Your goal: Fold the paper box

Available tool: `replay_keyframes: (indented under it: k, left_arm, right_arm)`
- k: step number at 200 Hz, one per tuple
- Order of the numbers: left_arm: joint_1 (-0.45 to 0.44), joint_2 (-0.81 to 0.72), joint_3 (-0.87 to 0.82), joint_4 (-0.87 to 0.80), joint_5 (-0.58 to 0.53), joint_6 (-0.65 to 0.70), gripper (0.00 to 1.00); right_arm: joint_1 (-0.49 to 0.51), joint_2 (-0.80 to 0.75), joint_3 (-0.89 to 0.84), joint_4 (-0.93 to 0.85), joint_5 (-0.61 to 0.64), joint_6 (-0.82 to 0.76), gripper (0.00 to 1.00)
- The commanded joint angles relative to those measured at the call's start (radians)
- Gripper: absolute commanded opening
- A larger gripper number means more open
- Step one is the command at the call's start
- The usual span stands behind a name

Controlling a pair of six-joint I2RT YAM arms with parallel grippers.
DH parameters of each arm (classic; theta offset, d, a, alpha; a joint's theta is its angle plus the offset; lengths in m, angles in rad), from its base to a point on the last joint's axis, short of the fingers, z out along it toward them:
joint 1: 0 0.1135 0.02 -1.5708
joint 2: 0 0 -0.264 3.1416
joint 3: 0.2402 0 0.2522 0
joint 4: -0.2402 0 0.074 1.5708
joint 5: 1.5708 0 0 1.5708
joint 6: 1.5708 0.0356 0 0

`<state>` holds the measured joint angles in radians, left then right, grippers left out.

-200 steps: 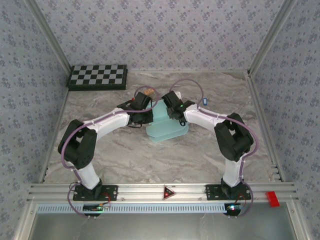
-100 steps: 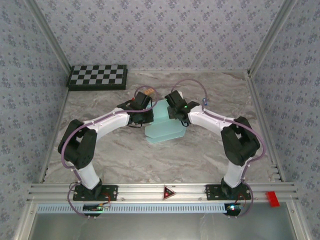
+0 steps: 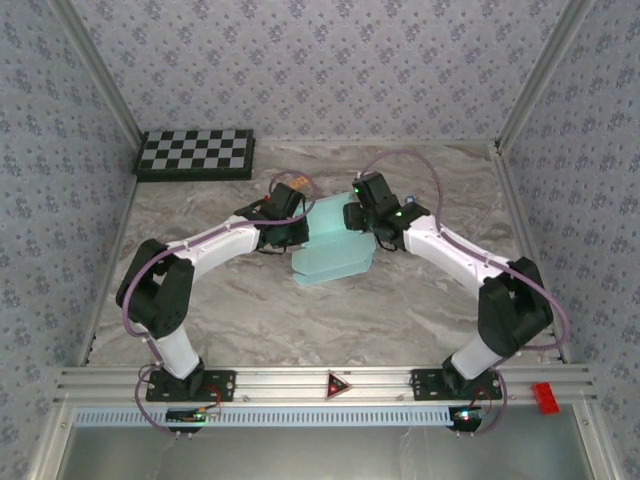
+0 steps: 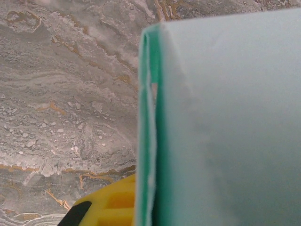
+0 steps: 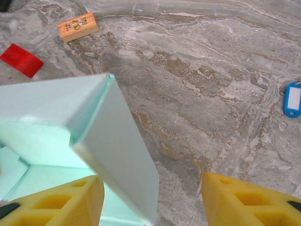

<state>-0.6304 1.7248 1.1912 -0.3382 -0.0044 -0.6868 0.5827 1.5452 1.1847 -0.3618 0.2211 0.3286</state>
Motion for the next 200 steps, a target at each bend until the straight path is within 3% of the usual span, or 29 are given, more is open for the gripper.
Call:
replay_keyframes:
  k: [1, 58, 78, 151, 200]
  left_arm:
    - [-0.004, 0.010, 0.041, 0.007, 0.003, -0.037, 0.00]
    - [-0.008, -0.004, 0.028, 0.108, 0.046, -0.206, 0.00]
    - [-0.012, -0.008, 0.022, 0.119, 0.034, -0.262, 0.00]
    - [-0.026, -0.023, 0.044, -0.030, -0.118, -0.579, 0.00]
    - [-0.029, -0.010, 0.104, -0.126, -0.120, -0.701, 0.00]
  right_arm:
    - [-0.022, -0.076, -0.028, -0.034, -0.062, 0.034, 0.58]
    - [-0.073, -0.246, -0.046, -0.115, -0.113, 0.096, 0.60]
    - [-0.078, -0.309, -0.055, -0.125, -0.065, 0.092, 0.61]
    - [-0.089, -0.444, -0.064, -0.220, -0.194, 0.257, 0.60]
    - [-0.031, -0.477, -0.192, -0.069, -0.276, 0.397, 0.59]
